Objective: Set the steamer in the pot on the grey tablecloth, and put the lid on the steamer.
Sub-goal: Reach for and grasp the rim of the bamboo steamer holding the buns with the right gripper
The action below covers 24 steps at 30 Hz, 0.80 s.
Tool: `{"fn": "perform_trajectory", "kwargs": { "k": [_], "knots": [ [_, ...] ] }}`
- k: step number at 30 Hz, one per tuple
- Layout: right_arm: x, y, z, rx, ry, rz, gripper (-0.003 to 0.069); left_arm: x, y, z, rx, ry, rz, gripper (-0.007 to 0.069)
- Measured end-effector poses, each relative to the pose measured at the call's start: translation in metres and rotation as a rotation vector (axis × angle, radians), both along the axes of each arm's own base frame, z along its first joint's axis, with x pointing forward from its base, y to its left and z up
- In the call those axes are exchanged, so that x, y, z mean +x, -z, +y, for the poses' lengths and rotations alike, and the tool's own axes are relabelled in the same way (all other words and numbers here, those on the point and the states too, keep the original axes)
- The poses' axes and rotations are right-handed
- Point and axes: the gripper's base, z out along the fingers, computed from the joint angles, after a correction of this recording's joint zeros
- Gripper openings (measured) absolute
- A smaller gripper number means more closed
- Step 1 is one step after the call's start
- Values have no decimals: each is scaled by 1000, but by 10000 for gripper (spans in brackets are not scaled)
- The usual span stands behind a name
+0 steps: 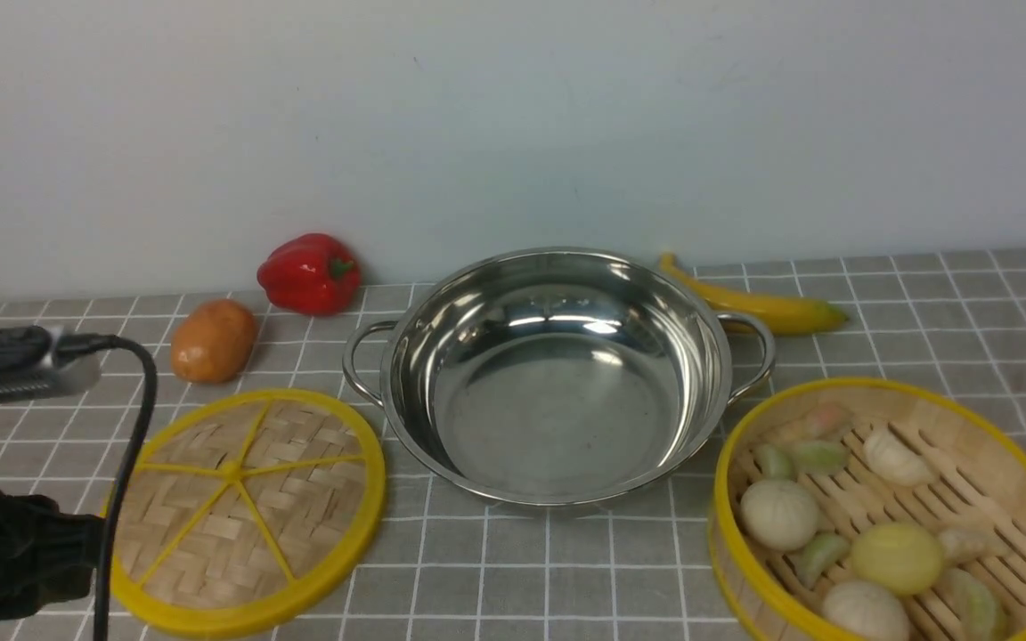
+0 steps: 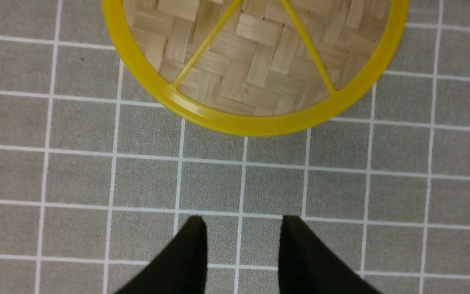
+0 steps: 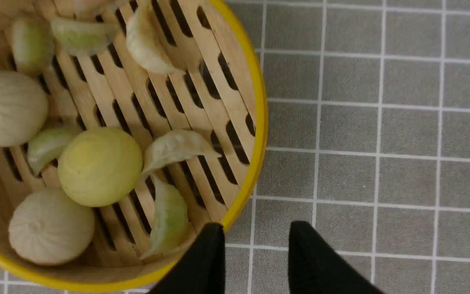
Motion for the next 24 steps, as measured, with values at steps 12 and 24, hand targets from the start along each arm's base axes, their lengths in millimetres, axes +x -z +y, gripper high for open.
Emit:
{"fn": "perform_trajectory", "kwargs": {
  "k": [12, 24],
  "knots": [
    [32, 72, 2, 11, -3, 124, 240, 14, 15, 2, -1, 9, 48, 243],
    [56, 117, 0, -15, -17, 179, 240, 14, 15, 2, -3, 7, 44, 243]
  ]
}}
